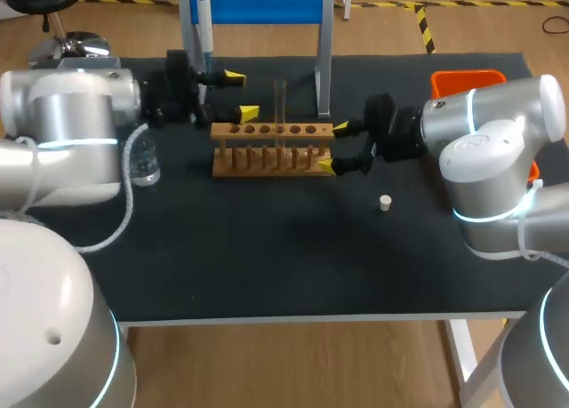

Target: Invert the test tube, pick up the pipette, mount the tip to pipette, aspirate from beaker and dispense into the tube, eject the tip, return the pipette, and cap with the stopper.

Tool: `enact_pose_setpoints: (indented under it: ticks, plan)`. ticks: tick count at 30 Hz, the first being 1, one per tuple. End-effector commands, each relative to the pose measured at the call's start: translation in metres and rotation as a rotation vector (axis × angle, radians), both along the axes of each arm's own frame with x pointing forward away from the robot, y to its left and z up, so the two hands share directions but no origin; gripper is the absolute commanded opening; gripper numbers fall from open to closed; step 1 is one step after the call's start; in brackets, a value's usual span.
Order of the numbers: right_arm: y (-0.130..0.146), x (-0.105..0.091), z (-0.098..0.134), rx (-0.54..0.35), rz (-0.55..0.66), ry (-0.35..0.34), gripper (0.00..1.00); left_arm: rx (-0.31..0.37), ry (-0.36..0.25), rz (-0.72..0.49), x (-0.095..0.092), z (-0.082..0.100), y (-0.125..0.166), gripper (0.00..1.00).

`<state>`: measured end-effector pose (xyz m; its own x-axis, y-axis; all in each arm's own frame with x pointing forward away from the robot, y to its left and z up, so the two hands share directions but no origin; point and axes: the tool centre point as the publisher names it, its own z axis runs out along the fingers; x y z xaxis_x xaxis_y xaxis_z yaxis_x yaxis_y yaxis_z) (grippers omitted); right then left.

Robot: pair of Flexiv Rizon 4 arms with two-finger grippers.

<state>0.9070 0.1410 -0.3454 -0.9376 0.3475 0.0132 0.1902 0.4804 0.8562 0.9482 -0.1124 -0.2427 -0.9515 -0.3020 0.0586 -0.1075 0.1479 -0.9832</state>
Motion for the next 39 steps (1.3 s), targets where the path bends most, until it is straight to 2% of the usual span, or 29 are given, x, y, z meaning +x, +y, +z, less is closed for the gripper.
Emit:
enact_pose_setpoints:
  ticks: [1, 24, 26, 34, 39]
  plan:
    - [0.000, 0.000, 0.000, -0.002, 0.002, 0.002, 1.00, -0.003, -0.013, 0.038, -0.027, 0.010, 0.034, 1.00]
    - [0.000, 0.000, 0.000, -0.002, 0.002, 0.002, 1.00, -0.003, -0.013, 0.038, -0.027, 0.010, 0.034, 1.00]
    - [0.000, 0.000, 0.000, -0.002, 0.002, 0.002, 1.00, 0.004, -0.017, 0.108, -0.026, 0.009, 0.062, 1.00]
    - [0.000, 0.000, 0.000, -0.002, 0.002, 0.002, 1.00, 0.125, -0.023, 0.369, -0.039, 0.012, 0.176, 1.00]
    - [0.000, 0.000, 0.000, -0.002, 0.002, 0.002, 1.00, 0.170, 0.008, 0.484, -0.049, 0.009, 0.228, 1.00]
